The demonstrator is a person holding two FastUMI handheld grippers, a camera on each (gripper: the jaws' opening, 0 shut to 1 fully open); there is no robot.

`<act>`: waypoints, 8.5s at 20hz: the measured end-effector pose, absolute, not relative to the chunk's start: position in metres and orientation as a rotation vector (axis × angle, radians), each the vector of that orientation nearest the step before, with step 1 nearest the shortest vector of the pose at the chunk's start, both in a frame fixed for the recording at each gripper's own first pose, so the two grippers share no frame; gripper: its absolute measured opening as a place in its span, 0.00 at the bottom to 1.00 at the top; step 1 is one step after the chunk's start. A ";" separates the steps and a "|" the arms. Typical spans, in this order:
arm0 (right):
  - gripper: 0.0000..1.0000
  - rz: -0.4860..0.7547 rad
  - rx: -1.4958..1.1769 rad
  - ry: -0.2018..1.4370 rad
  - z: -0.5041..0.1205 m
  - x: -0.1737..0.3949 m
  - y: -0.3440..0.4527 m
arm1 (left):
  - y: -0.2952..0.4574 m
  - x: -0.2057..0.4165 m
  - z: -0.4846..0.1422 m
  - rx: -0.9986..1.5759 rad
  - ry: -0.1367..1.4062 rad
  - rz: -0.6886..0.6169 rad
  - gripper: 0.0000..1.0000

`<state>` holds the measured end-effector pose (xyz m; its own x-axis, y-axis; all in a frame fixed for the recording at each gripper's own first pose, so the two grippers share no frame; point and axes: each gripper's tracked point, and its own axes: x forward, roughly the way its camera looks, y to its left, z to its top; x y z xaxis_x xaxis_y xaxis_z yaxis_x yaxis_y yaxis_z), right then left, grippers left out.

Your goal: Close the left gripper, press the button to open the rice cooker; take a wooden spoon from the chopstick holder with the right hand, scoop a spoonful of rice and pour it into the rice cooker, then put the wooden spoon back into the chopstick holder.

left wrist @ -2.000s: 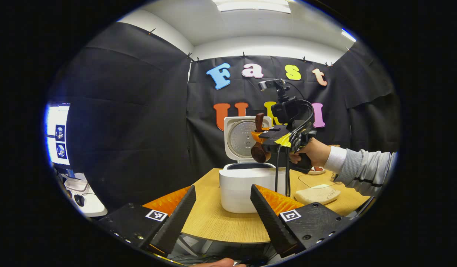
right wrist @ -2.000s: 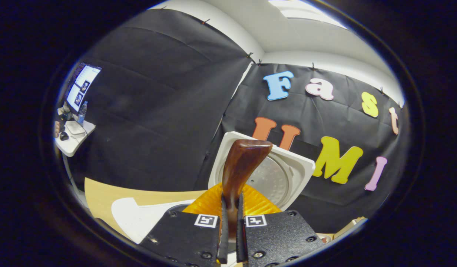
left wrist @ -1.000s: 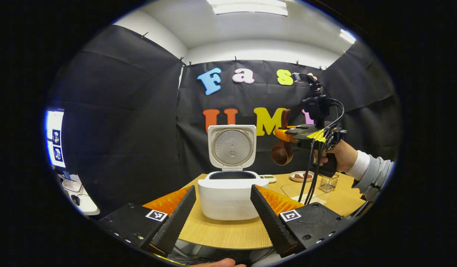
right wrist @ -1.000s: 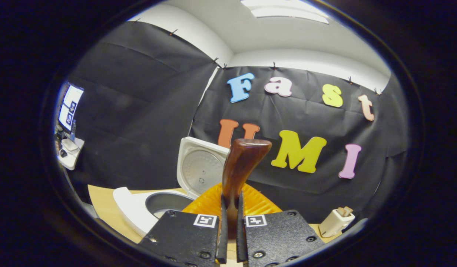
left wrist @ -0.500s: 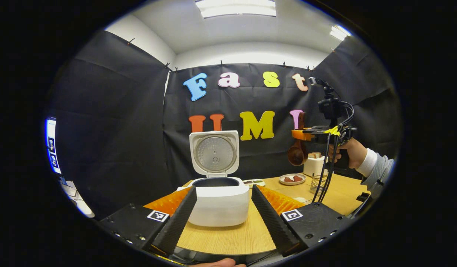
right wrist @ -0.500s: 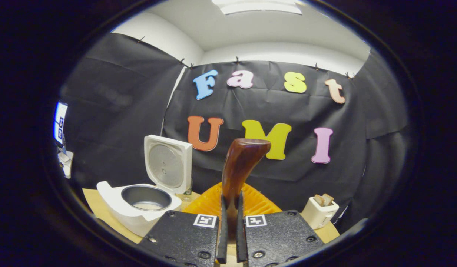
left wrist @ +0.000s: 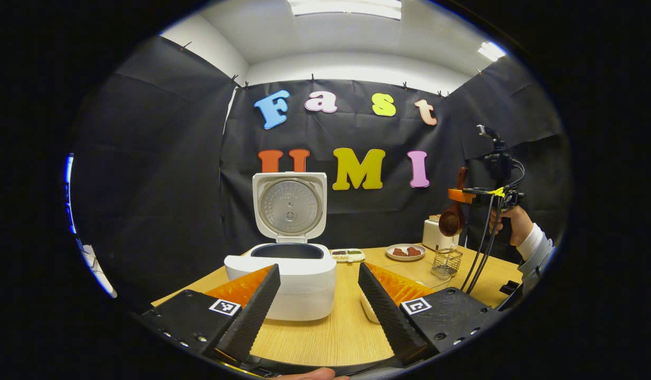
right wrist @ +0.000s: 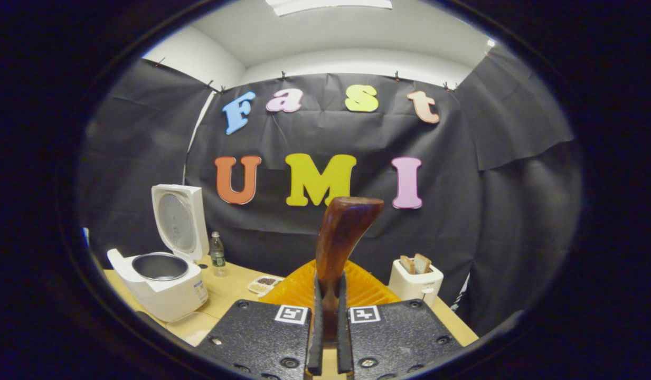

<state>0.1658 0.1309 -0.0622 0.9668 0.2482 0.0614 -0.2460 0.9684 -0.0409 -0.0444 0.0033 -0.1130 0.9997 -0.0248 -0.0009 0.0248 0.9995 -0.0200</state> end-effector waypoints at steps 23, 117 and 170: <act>0.52 0.188 0.107 0.103 -0.169 0.264 0.064 | -0.019 0.039 -0.077 -0.022 -0.054 -0.069 0.95; 1.00 0.194 0.091 -0.180 -0.103 -0.097 0.097 | 0.089 0.136 -0.166 -0.060 0.531 0.085 0.96; 0.95 0.104 -0.050 -0.069 -0.061 -0.067 0.114 | 0.022 -0.051 -0.022 0.004 -0.100 0.056 0.95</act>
<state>-0.0672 0.1141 -0.0608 0.9922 0.1056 0.0661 -0.1022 0.9933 -0.0530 -0.0509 0.0224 -0.0223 0.9934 0.0560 0.1004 -0.0564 0.9984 0.0014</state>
